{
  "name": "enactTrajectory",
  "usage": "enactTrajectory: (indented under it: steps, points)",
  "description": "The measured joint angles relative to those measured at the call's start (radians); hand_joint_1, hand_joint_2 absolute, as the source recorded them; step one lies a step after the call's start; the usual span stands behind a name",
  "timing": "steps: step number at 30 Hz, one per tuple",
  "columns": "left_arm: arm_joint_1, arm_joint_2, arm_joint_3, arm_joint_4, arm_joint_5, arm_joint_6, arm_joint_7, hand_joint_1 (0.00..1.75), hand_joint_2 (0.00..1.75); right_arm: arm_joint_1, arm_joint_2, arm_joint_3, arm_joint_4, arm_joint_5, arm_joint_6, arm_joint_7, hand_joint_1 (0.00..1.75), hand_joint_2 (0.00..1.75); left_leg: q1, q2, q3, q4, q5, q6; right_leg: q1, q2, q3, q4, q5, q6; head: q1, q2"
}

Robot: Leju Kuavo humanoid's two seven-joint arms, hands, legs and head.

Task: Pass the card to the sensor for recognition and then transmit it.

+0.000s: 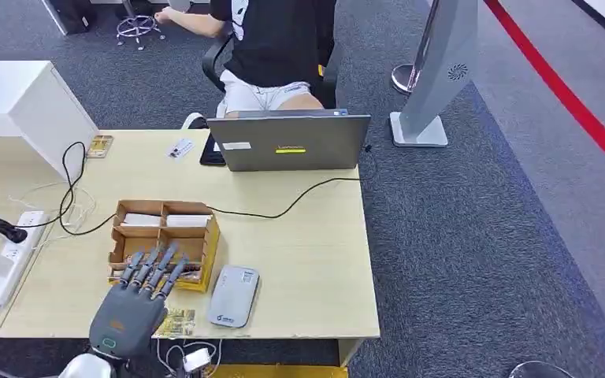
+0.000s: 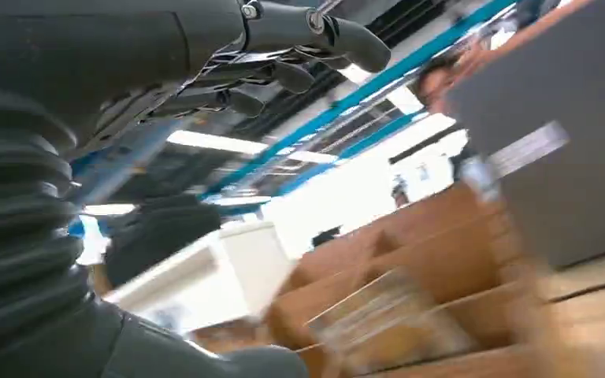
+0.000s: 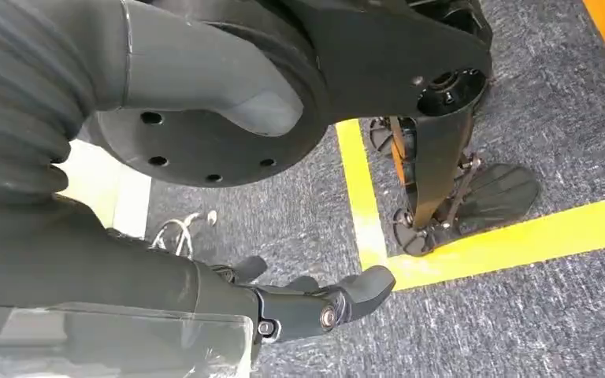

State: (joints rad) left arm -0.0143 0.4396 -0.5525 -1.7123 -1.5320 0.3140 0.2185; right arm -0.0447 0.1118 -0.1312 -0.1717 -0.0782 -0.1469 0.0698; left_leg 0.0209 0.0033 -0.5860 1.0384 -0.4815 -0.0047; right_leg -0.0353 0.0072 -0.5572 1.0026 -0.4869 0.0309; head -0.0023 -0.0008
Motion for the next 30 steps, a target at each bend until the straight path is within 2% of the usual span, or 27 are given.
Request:
enactTrajectory:
  steps: [1,2,3,8,11,15,19,30]
  points:
    - [-0.019,0.011,-0.016,0.018,0.000,0.004,0.040,0.00,1.75,0.000,0.000,-0.001,0.000,0.006,0.000,0.001,0.00,1.75,0.000,0.000,0.000,0.000,0.000,0.000,0.000,-0.001,0.000,0.000,0.000,0.000,0.000,0.000]
    - [-0.048,0.069,-0.063,0.060,0.000,0.017,0.104,0.00,1.75,-0.001,0.000,-0.001,0.000,0.017,0.002,0.004,0.00,1.75,0.000,-0.001,0.000,-0.001,0.001,-0.001,0.000,-0.001,0.000,0.001,0.000,-0.001,0.000,0.000]
    - [-0.057,0.092,-0.083,0.091,0.000,0.035,0.123,0.00,1.75,-0.001,0.000,-0.001,-0.001,0.024,0.004,0.006,0.00,1.75,0.000,0.000,0.001,-0.001,0.001,-0.001,0.000,0.000,0.000,0.001,0.000,-0.001,-0.002,0.000]
    - [-0.072,0.157,-0.085,0.193,0.000,0.076,0.103,0.00,1.75,0.000,0.000,-0.001,-0.001,0.047,0.010,0.007,0.00,1.75,0.000,0.000,0.000,-0.001,0.002,-0.002,0.000,0.001,0.000,0.001,0.001,-0.001,-0.001,0.000]
    - [-0.064,0.182,-0.070,0.218,0.000,0.085,0.104,0.00,1.75,0.000,0.002,-0.002,-0.001,0.047,0.009,0.006,0.00,1.75,0.000,0.000,0.000,-0.001,0.001,-0.002,0.000,0.001,0.000,0.001,0.001,-0.001,-0.001,0.000]
    - [-0.048,0.196,-0.034,0.231,0.000,0.091,0.102,0.00,1.75,0.000,0.003,-0.004,-0.001,0.048,0.007,0.012,0.00,1.75,0.000,-0.001,0.000,-0.001,0.001,-0.002,0.000,0.000,0.000,0.001,0.001,-0.001,-0.002,0.000]
    - [-0.029,0.199,0.016,0.231,0.000,0.090,0.074,0.00,1.75,0.000,0.003,-0.010,-0.001,0.050,0.005,0.021,0.00,1.75,0.000,-0.001,0.000,-0.001,0.001,-0.002,0.000,0.000,0.000,0.001,0.001,-0.001,-0.001,0.000]
    - [-0.030,0.212,0.046,0.231,0.000,0.108,0.095,0.00,1.75,0.000,0.005,-0.011,-0.001,0.077,0.014,0.010,0.00,1.75,0.000,-0.001,0.000,-0.001,0.002,-0.002,0.000,0.000,0.000,0.001,0.001,-0.001,-0.001,0.000]
